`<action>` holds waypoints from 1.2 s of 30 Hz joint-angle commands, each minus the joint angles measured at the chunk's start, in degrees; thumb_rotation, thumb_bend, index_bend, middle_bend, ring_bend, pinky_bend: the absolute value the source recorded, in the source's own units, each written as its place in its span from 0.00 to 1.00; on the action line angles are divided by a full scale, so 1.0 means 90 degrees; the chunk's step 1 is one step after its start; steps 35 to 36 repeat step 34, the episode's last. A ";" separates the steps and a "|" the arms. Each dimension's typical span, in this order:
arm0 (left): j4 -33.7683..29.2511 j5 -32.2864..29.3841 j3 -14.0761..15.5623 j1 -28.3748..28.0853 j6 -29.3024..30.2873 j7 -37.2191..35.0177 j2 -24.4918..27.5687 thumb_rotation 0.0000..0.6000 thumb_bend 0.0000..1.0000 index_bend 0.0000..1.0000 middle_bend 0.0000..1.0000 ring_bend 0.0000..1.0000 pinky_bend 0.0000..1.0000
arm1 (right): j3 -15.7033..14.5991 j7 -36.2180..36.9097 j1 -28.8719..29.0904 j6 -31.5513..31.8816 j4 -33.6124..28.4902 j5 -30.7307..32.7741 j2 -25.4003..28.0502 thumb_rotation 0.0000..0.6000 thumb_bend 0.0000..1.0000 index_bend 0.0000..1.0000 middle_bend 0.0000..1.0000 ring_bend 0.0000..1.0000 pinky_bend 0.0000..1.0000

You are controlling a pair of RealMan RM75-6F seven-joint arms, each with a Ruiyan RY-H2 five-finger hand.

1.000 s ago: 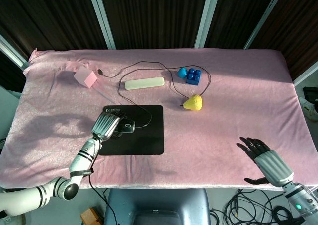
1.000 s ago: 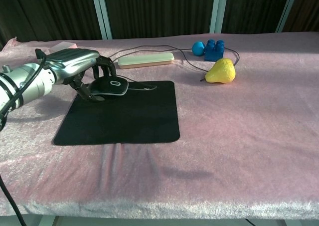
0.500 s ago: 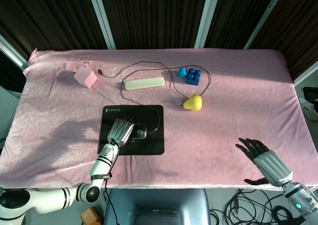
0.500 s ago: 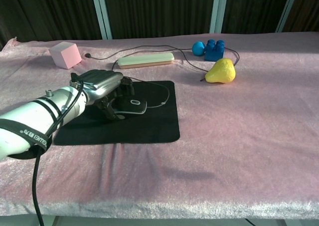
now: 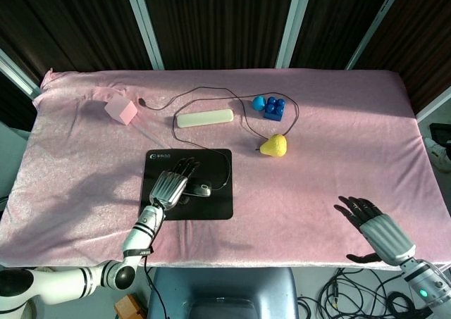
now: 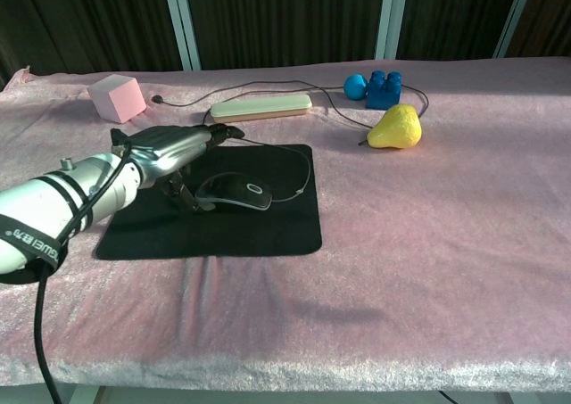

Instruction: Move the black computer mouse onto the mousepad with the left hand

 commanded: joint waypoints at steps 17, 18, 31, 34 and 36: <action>-0.1273 0.2212 0.1558 0.2463 0.2695 -0.1477 0.3322 1.00 0.29 0.00 0.01 0.02 0.28 | 0.0184 -0.0077 -0.0375 0.0788 0.0135 0.0084 -0.0188 1.00 0.13 0.00 0.00 0.03 0.23; -0.1191 0.2290 0.1598 0.2615 0.2868 -0.1618 0.3284 1.00 0.29 0.00 0.01 0.02 0.27 | 0.0206 -0.0091 -0.0396 0.0828 0.0139 0.0102 -0.0204 1.00 0.13 0.00 0.00 0.03 0.23; -0.0762 0.3324 0.1841 0.3384 0.3666 -0.2123 0.2982 1.00 0.30 0.08 0.07 0.05 0.25 | 0.0291 -0.0167 -0.0569 0.1007 0.0103 0.0233 -0.0240 1.00 0.13 0.00 0.00 0.03 0.23; -0.0887 0.3329 0.1815 0.3359 0.3451 -0.2176 0.3041 1.00 0.30 0.09 0.07 0.05 0.25 | 0.0290 -0.0184 -0.0578 0.0998 0.0093 0.0226 -0.0235 1.00 0.13 0.00 0.00 0.03 0.23; -0.0887 0.3329 0.1815 0.3359 0.3451 -0.2176 0.3041 1.00 0.30 0.09 0.07 0.05 0.25 | 0.0290 -0.0184 -0.0578 0.0998 0.0093 0.0226 -0.0235 1.00 0.13 0.00 0.00 0.03 0.23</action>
